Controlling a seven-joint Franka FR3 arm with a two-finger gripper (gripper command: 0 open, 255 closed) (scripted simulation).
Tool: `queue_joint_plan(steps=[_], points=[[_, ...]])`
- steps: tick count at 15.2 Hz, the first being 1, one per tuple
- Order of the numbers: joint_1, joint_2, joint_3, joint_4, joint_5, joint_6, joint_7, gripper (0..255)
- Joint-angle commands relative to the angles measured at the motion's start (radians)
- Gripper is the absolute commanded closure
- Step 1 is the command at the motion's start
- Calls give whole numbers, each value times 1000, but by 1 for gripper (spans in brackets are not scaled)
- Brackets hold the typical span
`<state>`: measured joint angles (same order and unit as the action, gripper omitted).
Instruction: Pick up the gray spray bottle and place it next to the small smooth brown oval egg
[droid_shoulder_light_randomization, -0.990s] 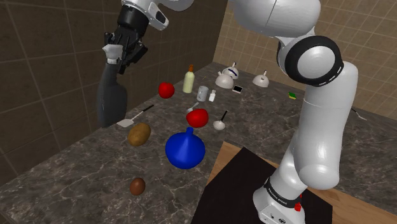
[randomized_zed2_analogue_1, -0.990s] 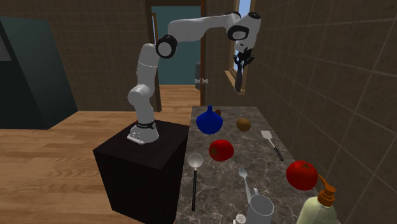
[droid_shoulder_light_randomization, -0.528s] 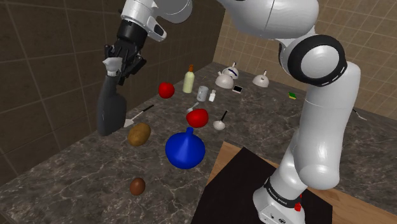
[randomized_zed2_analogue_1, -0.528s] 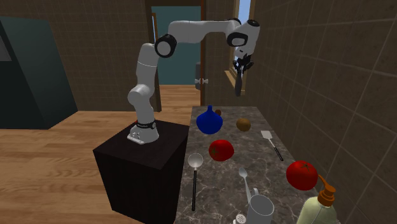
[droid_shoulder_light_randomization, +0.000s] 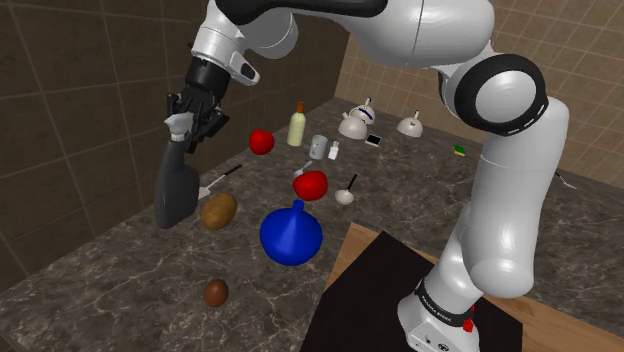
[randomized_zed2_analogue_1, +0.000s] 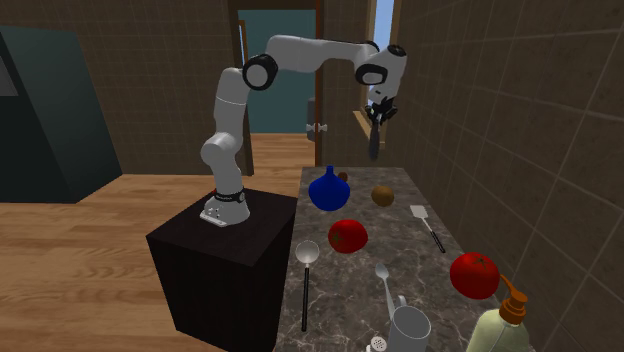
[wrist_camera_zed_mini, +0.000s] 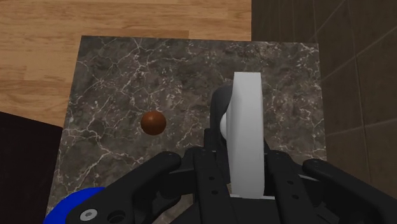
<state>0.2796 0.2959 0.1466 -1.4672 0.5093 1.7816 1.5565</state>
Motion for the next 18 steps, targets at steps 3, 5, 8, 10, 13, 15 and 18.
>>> queue_joint_plan(steps=[3, 5, 8, 10, 13, 15, 18], points=[[2, 0, 1, -49, 6, 45, -23, 255], [3, 2, 1, -72, 9, 68, -35, 255], [4, 7, 2, -104, 13, 100, -52, 255], [5, 11, 2, -124, 17, 121, -64, 255], [6, 18, 3, -152, 22, 153, -81, 255], [6, 24, 4, -170, 25, 174, -92, 255], [8, 34, 5, -194, 31, 204, -109, 255]])
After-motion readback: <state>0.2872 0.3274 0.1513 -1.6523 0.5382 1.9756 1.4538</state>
